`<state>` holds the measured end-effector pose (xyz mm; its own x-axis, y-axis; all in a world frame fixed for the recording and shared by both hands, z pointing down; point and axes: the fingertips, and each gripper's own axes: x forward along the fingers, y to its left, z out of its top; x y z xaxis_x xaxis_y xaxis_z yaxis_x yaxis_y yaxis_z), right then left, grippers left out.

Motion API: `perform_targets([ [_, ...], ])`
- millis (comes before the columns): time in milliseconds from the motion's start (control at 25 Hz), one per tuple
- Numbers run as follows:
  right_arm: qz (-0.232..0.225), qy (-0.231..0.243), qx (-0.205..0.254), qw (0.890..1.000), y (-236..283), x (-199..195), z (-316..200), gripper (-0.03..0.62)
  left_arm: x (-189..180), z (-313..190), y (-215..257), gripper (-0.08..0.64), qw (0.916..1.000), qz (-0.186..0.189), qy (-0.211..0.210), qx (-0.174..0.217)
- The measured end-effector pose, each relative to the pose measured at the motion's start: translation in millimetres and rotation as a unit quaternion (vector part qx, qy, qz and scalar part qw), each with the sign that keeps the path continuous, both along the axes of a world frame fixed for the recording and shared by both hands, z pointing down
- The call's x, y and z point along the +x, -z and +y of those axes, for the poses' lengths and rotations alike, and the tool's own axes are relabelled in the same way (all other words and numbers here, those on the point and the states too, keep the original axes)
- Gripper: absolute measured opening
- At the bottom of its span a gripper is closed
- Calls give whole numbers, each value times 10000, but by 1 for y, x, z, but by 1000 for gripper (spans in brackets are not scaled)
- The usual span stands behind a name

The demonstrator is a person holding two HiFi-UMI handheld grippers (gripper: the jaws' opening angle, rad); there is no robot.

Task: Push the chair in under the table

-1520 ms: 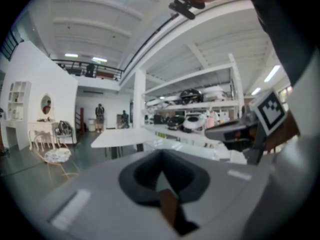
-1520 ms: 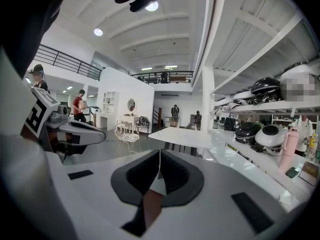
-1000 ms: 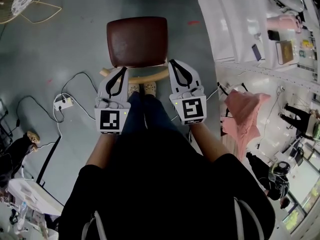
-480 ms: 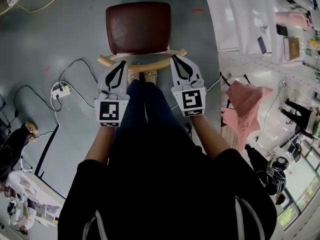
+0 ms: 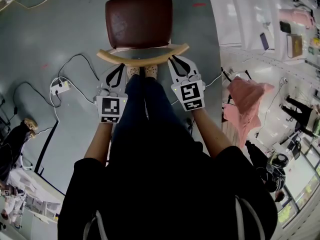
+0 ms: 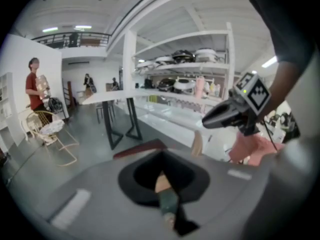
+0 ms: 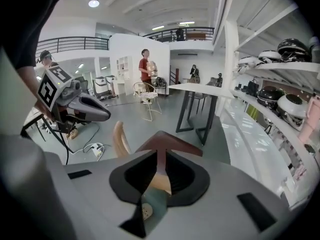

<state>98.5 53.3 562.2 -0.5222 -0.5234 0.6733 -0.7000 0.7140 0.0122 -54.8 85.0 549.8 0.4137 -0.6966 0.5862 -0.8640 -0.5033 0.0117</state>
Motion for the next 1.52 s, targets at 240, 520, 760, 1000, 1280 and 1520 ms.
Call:
perform_targets([
  [240, 299, 70, -441, 9986, -23, 3, 13, 25, -8, 11, -33, 133, 9975, -49, -27, -705],
  [520, 539, 453, -875, 9937, -46, 5, 23, 160, -9, 17, -63, 225, 9892, -775, -539, -1122],
  [760, 1997, 1590, -464, 9658, -79, 13, 30, 209, -12, 18, -89, 275, 9676, -1813, -1254, -1236],
  [1000, 3029, 2140, 98, 9286, -99, 19, 20, 215, -14, 10, -104, 285, 9419, -2702, -1715, -1019],
  [1280, 3210, 1965, 114, 9264, -104, 16, 7, 213, -21, 3, -112, 279, 9316, -2971, -1919, -840],
  [1520, 3332, 1898, 69, 9235, -104, 11, -4, 222, -26, -8, -114, 282, 9312, -2940, -1967, -878],
])
